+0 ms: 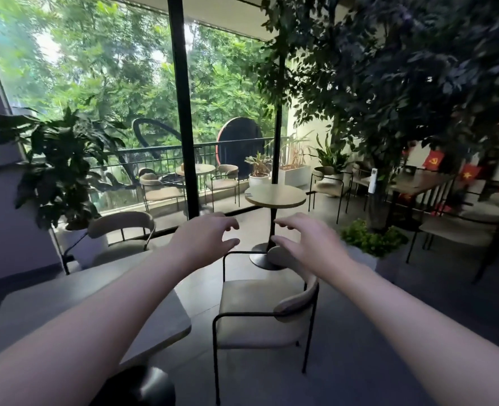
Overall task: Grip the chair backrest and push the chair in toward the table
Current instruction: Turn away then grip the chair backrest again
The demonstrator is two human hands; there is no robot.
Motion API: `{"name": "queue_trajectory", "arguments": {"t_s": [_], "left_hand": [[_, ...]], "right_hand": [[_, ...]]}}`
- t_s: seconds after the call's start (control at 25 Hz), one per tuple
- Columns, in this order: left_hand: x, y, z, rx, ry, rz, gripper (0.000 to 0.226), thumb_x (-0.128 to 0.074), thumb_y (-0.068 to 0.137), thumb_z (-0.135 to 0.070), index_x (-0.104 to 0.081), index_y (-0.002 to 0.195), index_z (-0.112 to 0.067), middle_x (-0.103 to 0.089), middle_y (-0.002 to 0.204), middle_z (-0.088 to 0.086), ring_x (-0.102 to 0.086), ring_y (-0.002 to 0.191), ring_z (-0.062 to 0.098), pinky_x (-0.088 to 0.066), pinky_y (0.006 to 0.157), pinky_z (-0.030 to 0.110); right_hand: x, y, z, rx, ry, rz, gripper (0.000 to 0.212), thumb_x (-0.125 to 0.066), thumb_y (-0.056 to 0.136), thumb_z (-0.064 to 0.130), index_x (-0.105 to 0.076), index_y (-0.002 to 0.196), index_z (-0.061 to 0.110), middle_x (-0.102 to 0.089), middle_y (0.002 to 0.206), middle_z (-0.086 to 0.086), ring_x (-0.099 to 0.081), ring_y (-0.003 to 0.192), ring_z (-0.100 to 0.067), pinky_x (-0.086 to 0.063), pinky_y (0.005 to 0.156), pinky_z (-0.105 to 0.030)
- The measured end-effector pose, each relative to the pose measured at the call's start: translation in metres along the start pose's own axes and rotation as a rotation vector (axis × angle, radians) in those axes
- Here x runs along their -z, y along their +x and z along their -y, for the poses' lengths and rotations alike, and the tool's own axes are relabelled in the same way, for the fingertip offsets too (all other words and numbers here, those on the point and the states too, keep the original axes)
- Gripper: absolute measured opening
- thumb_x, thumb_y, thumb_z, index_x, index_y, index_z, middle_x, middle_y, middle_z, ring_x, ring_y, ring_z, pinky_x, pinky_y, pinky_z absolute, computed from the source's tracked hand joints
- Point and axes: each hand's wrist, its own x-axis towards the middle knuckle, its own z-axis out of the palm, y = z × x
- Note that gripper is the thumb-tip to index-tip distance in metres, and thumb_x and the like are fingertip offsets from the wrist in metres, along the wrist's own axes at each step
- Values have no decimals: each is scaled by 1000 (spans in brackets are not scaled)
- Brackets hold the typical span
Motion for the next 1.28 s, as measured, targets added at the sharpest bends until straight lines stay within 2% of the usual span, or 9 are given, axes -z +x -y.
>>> {"name": "queue_trajectory", "arguments": {"t_s": [0.2,0.4,0.52,0.68,0.84,0.96,1.12,1.2,1.28], "left_hand": [[-62,137,-84,34,-43,14,32,-57,90,-53,-60,118,-38,-63,114,-15,-62,105,13,-53,78,35],[-112,251,-143,48,-94,-20,31,-56,91,-53,-62,117,-38,-64,112,-16,-60,105,6,-41,69,28],[-152,324,-157,60,-121,-20,30,-55,91,-53,-62,117,-38,-63,110,-16,-61,103,7,-47,76,30],[-207,423,-163,60,-158,-51,29,-55,91,-52,-63,114,-37,-65,111,-14,-63,100,12,-53,83,38],[-256,528,-150,130,-141,-48,28,-57,91,-51,-64,113,-35,-66,110,-11,-63,103,13,-53,84,38],[-279,590,-143,187,-149,-43,30,-58,91,-49,-65,115,-33,-66,110,-10,-63,102,13,-53,85,38],[-316,660,-132,300,-68,-30,30,-58,93,-46,-63,119,-33,-65,117,-10,-61,108,15,-49,80,33],[-332,682,-129,392,-12,-65,30,-58,92,-47,-62,120,-35,-67,117,-11,-62,108,17,-47,76,32],[-340,695,-126,498,38,-85,29,-58,91,-49,-61,117,-38,-68,115,-11,-64,107,19,-51,80,35]], "right_hand": [[44,51,-157,-64,111,-3,42,-64,87,54,-65,123,34,-66,116,17,-60,105,-5,-51,92,-37],[72,106,-277,-134,226,-25,40,-67,86,51,-66,122,32,-67,111,20,-59,101,3,-52,91,-35],[67,146,-344,-170,295,-36,37,-69,87,47,-68,120,30,-68,108,18,-60,99,3,-52,91,-33],[42,215,-431,-160,293,1,36,-70,87,47,-69,118,30,-68,106,19,-60,98,2,-52,91,-35],[23,306,-508,-119,294,57,36,-68,87,47,-68,119,30,-67,107,19,-60,99,1,-52,91,-35],[8,371,-552,-73,317,63,34,-70,86,45,-69,118,31,-67,108,19,-60,98,4,-51,90,-30],[-25,457,-618,11,421,119,31,-70,87,41,-70,117,29,-69,106,16,-61,96,4,-50,85,-23],[-43,495,-648,89,471,179,33,-69,87,43,-69,117,28,-68,106,17,-62,96,2,-50,85,-25],[-62,530,-668,162,529,226,33,-70,87,44,-70,116,28,-69,105,17,-63,96,1,-52,85,-28]]}}
